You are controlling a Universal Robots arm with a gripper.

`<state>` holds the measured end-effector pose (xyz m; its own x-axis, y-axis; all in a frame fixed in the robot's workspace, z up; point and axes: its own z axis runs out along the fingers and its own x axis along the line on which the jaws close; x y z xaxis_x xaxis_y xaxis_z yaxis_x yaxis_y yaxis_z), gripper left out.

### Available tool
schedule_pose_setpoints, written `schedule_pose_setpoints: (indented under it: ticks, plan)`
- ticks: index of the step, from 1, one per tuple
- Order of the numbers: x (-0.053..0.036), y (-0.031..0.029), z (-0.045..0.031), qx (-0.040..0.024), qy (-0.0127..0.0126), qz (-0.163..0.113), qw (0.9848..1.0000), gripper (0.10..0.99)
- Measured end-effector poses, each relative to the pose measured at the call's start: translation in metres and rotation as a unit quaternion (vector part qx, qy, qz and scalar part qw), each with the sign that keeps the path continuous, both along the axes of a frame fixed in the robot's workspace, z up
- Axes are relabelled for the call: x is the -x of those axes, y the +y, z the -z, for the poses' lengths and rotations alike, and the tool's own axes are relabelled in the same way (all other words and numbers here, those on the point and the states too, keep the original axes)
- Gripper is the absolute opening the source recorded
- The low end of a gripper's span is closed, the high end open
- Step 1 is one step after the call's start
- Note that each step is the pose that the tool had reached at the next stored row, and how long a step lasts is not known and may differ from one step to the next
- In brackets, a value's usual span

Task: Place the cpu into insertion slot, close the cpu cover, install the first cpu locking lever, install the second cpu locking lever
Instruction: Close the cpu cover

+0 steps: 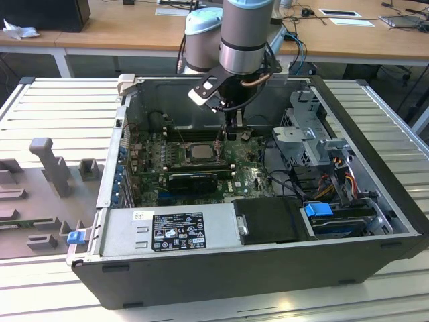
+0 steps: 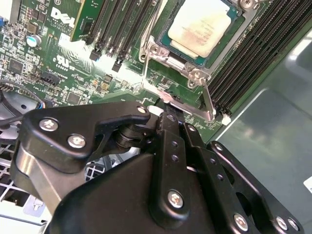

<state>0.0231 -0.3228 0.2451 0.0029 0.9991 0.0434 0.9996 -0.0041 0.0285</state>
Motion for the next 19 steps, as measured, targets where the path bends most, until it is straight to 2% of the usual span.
schedule_pose_setpoints:
  ticks: [14, 19]
  plan:
    - [0.0033, 0.0, 0.0, 0.0, 0.0, 0.0, 1.0, 0.106]
    - [0.0071, 0.0, 0.0, 0.0, 0.0, 0.0, 1.0, 0.106]
